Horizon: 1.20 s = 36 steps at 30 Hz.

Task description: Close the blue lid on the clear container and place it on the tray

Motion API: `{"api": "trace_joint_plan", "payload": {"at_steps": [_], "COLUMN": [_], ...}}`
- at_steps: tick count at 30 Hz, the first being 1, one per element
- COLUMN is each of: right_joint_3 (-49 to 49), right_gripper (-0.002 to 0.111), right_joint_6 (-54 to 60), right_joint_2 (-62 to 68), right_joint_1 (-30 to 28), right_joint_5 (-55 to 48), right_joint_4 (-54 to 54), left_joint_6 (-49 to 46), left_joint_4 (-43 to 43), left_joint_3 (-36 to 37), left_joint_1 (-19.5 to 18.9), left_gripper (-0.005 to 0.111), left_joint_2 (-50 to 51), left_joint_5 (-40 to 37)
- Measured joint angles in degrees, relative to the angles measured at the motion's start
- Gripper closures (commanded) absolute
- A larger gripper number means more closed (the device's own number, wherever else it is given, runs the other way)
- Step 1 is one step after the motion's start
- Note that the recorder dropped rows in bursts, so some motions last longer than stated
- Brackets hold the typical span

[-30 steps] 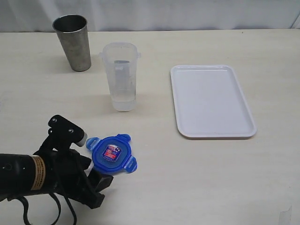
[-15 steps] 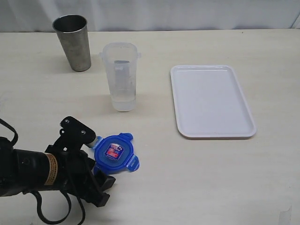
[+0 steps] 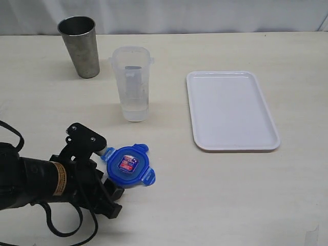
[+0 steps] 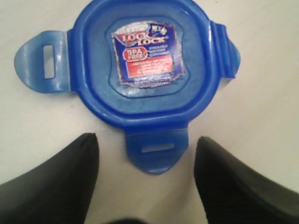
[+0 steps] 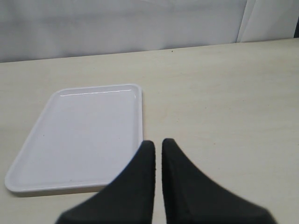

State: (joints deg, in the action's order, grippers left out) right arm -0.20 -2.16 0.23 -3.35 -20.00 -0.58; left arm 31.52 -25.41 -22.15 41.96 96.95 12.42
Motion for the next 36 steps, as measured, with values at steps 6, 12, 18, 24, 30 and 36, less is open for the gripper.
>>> {"api": "trace_joint_plan", "payload": {"at_steps": [6,12,18,24,30,36], "right_joint_3": [0.0,0.0,0.0,0.0,0.0,0.0], "right_gripper": [0.103,0.103,0.103,0.103,0.103,0.103], "right_joint_6": [0.0,0.0,0.0,0.0,0.0,0.0], "right_joint_2": [0.0,0.0,0.0,0.0,0.0,0.0], "right_joint_1": [0.0,0.0,0.0,0.0,0.0,0.0], "right_joint_5": [0.0,0.0,0.0,0.0,0.0,0.0], "right_joint_4": [0.0,0.0,0.0,0.0,0.0,0.0], "left_joint_6": [1.1,1.2,1.1,1.3,4.2,6.6], "left_joint_4": [0.1,0.2,0.2,2.5,3.2,3.2], "left_joint_3": [-0.1,-0.1,-0.1,-0.1,-0.1,-0.1], "left_joint_1": [0.7,3.6,3.6,3.6,3.6,3.6], "left_gripper": [0.049,0.049,0.049,0.049,0.049,0.049], "left_joint_2": [0.0,0.0,0.0,0.0,0.0,0.0], "left_joint_5": [0.0,2.0,0.1,2.3,4.6,2.4]}}
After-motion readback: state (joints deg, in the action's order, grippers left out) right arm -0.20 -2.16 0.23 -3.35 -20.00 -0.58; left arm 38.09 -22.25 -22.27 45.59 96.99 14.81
